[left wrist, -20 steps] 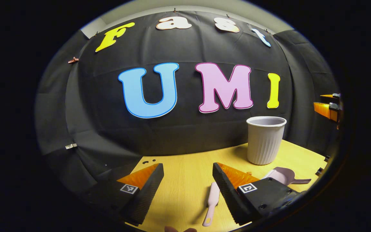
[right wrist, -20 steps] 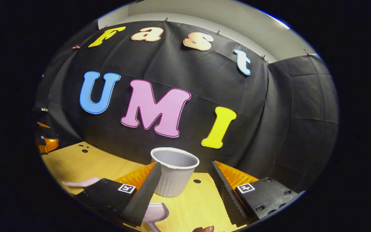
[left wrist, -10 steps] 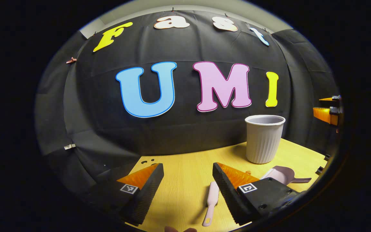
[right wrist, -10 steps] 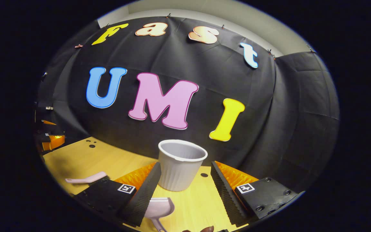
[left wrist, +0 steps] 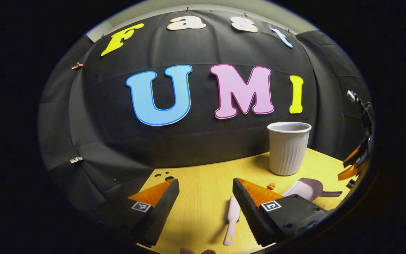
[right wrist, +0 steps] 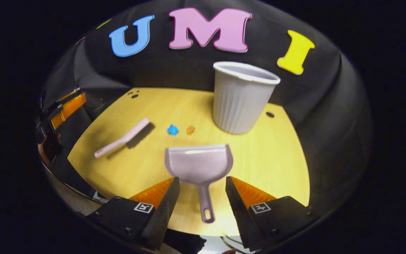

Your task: Pick up the small broom and dustpan from the desktop, sweep the trash into the dustpan with the broom, and then empty the trash into the garbage bin.

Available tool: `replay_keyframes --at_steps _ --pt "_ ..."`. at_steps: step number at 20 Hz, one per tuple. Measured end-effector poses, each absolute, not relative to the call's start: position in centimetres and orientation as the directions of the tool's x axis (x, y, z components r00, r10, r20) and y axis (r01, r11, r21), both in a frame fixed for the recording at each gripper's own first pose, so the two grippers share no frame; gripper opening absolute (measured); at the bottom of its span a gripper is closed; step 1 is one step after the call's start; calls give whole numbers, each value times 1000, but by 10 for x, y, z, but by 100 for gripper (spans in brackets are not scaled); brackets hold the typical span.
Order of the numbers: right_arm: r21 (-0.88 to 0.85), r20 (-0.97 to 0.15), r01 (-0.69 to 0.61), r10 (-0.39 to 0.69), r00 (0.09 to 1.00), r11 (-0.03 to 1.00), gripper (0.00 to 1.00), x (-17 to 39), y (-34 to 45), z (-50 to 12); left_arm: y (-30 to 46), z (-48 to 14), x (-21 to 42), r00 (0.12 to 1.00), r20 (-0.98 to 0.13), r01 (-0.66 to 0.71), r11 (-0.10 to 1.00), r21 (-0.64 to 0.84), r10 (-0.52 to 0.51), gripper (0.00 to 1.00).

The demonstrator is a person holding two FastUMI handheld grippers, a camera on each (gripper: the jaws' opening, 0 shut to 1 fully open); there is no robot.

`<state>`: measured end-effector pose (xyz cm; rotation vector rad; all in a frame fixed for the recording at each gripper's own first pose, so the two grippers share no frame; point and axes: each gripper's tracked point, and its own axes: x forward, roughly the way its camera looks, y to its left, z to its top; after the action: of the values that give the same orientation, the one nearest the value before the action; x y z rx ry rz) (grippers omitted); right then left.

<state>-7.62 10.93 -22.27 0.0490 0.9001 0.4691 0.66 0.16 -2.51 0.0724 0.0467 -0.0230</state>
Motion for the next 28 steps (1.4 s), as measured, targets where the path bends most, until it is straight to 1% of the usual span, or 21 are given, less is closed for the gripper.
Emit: replay_keyframes --at_steps 3,10,11,12,13,16,17,19,20,21,22,23,24,25,26,27,28 --pt "218 -824 -393 384 417 893 78 -86 112 -260 0 -29 4 998 -59 31 995 93 -25 97" --pt "198 -902 -424 334 275 884 78 -78 132 -325 1 -35 -1 997 -70 28 993 118 -20 97" --pt "199 -908 -422 328 260 884 72 -76 133 -329 3 -34 -2 997 -69 26 992 121 -17 97" --pt "200 -915 -417 321 244 886 71 -75 135 -337 3 -35 -2 997 -69 24 992 123 -16 97" --pt "204 -920 -414 318 230 887 64 -74 138 -341 3 -34 -3 997 -70 22 992 125 -14 97" --pt "217 -929 -408 317 194 887 65 -70 144 -350 5 -37 -4 997 -74 17 991 130 -7 97" --pt "224 -931 -406 317 180 886 59 -69 146 -352 6 -37 -5 997 -76 14 991 132 -4 97" --pt "227 -935 -407 314 162 885 57 -68 149 -357 7 -39 -5 997 -83 8 991 132 3 97" --pt "232 -936 -408 317 153 883 58 -68 152 -359 8 -41 -6 996 -86 4 991 131 8 97" --pt "240 -936 -410 322 142 880 56 -69 152 -361 9 -40 -6 996 -89 -1 992 130 13 97" --pt "244 -935 -403 324 143 882 49 -66 152 -360 9 -42 -7 996 -92 -7 992 129 19 97" --pt "263 -930 -397 340 138 880 51 -65 157 -364 9 -41 -7 995 -93 -13 992 127 25 100" --pt "266 -928 -401 345 139 877 40 -65 155 -360 8 -43 -7 995 -96 -18 992 124 30 100" --pt "261 -925 -413 349 152 872 39 -63 155 -359 8 -44 -7 994 -100 -26 992 122 38 97" --pt "256 -920 -424 353 169 869 34 -62 155 -359 7 -46 -7 993 -105 -35 992 120 47 100" --pt "256 -915 -437 362 179 862 37 -63 154 -357 6 -47 -7 992 -113 -41 992 118 54 97" --pt "262 -903 -449 381 197 854 37 -64 154 -353 2 -51 -6 990 -124 -45 992 118 59 100"
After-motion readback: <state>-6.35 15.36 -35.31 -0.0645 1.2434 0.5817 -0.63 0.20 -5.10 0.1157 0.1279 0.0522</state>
